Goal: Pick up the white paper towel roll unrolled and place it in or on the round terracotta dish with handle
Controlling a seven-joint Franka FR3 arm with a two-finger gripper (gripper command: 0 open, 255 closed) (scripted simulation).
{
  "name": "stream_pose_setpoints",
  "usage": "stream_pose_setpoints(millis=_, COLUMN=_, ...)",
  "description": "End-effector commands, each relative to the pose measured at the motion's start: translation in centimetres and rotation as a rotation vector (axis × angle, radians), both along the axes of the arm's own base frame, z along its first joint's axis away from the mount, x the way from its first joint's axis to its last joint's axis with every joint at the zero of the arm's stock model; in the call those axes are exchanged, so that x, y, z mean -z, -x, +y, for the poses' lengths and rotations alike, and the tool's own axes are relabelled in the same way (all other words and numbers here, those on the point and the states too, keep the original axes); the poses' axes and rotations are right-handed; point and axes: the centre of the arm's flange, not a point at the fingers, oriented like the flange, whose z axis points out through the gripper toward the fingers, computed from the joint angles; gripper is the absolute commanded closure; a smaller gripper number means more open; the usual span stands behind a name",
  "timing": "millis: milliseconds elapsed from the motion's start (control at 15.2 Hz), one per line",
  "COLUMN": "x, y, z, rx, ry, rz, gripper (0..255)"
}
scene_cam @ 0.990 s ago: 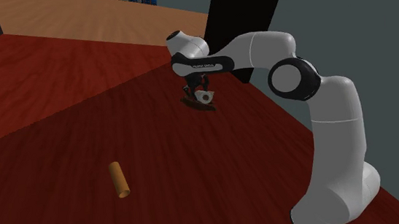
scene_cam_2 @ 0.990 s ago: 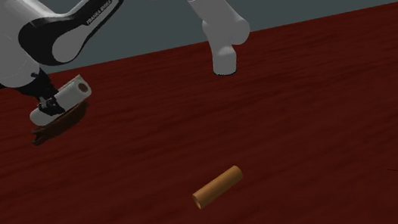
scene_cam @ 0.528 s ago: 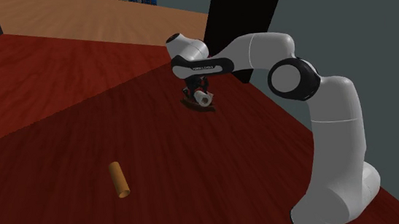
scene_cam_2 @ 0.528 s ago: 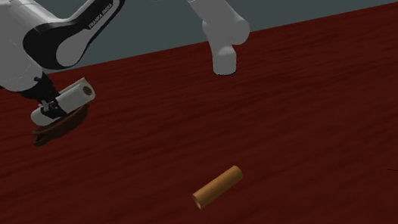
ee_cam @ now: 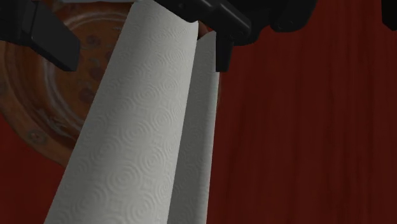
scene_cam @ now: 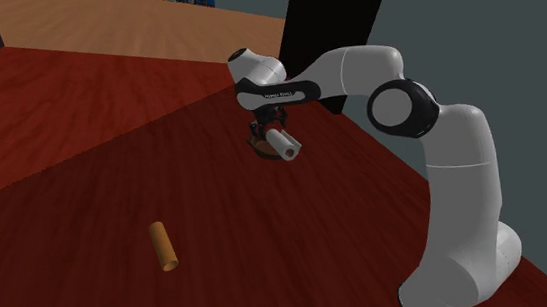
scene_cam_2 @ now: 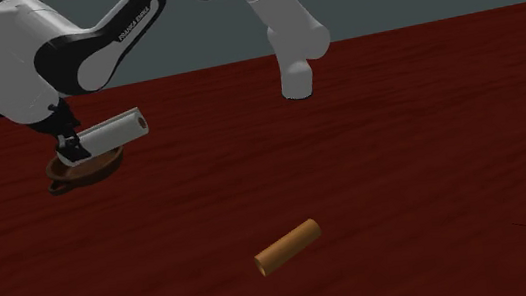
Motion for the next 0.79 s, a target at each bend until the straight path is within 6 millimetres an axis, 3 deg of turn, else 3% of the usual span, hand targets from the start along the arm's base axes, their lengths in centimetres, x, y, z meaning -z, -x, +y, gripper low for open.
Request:
stream_pose_setpoints(millis=0, x=-1.2, y=-0.4, z=0.7, rx=0.000, ry=0.000, rz=0.000, gripper=0)
stream_pose_setpoints(millis=198, x=-4.3, y=-1.1, z=2.5, rx=0.000, ry=0.000, rz=0.000, gripper=0)
stream_pose_setpoints(millis=726, x=-4.3, y=-1.1, z=2.5, rx=0.000, ry=0.000, rz=0.000, gripper=0)
